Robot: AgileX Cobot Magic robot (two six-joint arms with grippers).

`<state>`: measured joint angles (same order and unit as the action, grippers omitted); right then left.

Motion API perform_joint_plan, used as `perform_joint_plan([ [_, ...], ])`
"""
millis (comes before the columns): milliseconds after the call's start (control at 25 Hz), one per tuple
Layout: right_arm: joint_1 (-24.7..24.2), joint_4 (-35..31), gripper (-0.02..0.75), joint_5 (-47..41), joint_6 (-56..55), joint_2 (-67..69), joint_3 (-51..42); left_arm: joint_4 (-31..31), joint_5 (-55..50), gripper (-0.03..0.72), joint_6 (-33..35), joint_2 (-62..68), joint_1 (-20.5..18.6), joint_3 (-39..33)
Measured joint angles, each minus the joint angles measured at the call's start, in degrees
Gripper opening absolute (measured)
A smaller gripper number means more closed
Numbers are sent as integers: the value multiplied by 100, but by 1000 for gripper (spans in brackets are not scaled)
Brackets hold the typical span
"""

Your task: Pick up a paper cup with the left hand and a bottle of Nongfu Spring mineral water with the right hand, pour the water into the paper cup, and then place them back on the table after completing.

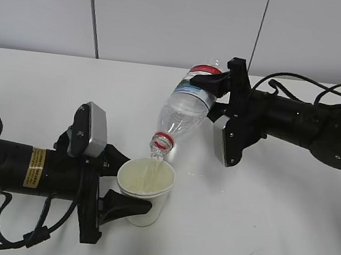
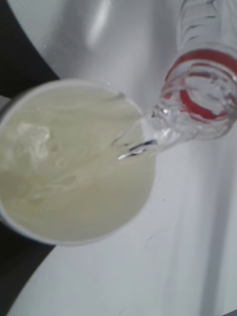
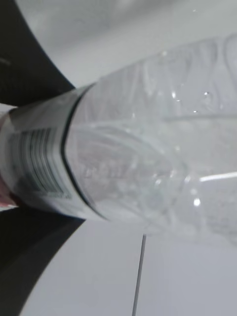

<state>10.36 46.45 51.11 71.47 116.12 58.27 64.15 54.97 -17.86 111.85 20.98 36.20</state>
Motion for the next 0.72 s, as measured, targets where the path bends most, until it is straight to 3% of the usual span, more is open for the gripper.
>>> perform_joint_plan([
  [440,0,0,394,17,-114,0,-22,30,-19,405,0,0,0,217],
  [600,0,-180,394,30,-1357,0,-160,30,34,403,0,0,0,304],
  [720,0,-372,394,39,-3219,0,-209,-9,40,403,0,0,0,304],
])
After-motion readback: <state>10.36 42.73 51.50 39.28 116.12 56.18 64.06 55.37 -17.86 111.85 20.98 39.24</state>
